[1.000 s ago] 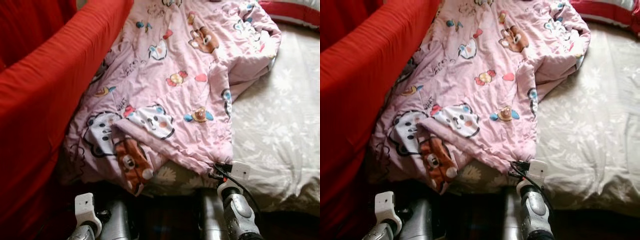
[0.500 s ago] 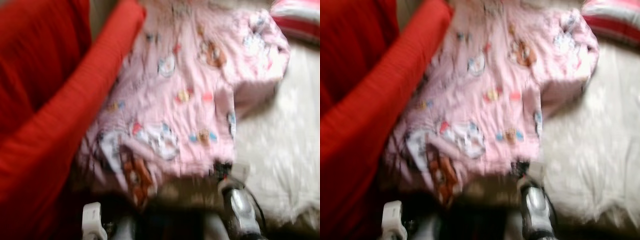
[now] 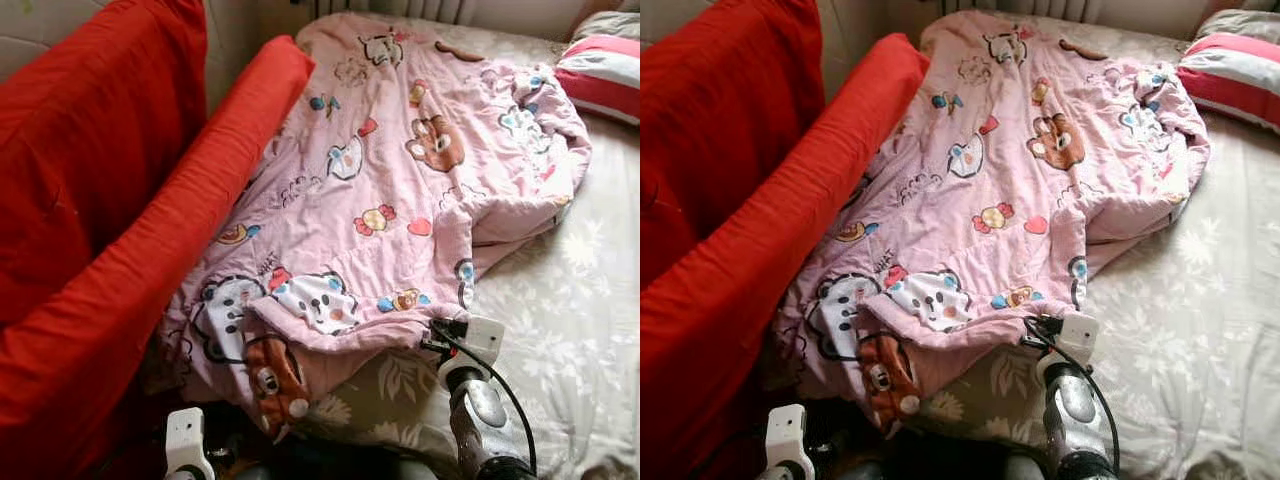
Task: Clean up the room
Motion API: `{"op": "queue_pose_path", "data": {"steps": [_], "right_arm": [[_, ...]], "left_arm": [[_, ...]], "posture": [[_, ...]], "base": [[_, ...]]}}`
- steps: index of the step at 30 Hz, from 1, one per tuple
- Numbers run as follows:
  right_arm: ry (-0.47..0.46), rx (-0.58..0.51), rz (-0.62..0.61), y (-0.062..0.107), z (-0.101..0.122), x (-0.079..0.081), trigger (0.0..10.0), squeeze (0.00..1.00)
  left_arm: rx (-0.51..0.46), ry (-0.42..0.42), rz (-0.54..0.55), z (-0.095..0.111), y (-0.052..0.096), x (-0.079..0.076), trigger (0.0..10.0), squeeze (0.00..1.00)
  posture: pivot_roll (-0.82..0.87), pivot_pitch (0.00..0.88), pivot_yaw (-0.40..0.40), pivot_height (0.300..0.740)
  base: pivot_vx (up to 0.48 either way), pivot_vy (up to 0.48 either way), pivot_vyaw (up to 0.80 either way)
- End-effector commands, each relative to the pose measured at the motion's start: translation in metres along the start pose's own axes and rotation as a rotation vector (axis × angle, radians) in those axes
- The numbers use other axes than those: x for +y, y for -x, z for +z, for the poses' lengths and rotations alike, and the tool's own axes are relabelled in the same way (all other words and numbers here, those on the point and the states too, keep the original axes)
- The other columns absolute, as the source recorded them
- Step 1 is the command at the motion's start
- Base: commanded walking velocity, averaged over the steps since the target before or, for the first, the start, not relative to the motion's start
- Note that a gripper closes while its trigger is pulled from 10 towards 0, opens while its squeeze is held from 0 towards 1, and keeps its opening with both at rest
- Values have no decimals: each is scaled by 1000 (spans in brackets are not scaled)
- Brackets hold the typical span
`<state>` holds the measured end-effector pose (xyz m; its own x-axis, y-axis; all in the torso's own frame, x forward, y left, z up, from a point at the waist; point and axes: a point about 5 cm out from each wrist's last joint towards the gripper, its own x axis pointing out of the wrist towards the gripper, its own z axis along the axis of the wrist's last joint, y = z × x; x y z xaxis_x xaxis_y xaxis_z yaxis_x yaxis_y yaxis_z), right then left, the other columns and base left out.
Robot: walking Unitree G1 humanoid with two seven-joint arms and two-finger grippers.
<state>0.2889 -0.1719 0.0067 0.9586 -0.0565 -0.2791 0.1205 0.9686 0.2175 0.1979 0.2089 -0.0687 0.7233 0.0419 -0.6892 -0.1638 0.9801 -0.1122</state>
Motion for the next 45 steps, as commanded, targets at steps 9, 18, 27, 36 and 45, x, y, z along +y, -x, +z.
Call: {"op": "queue_pose_path", "data": {"steps": [9, 18, 27, 36, 45], "right_arm": [[-4, 30, -31, 4, -7, -6, 10000, 0], [0, 28, -40, 3, -6, -8, 10000, 0], [1, 27, -47, 3, -6, -9, 10000, 0], [3, 24, -56, 3, -4, -12, 10000, 0], [8, 19, -68, 2, -3, -13, 10000, 0]], "left_arm": [[66, -8, 9, -16, 5, 5, 10000, 0], [69, -13, 1, -16, 5, 5, 10000, 0], [72, -6, 0, -16, 5, 5, 10000, 0], [71, -4, -3, -16, 5, 4, 10000, 0], [69, -1, -6, -16, 5, 4, 10000, 0]], "posture": [[-10, 220, 22, 740], [-8, 224, 23, 740], [-7, 225, 22, 740], [-7, 226, 21, 740], [-6, 226, 21, 740]], "base": [[0, 0, 0], [0, 0, 0], [0, 0, 0], [0, 0, 0], [-142, 0, 0]]}}
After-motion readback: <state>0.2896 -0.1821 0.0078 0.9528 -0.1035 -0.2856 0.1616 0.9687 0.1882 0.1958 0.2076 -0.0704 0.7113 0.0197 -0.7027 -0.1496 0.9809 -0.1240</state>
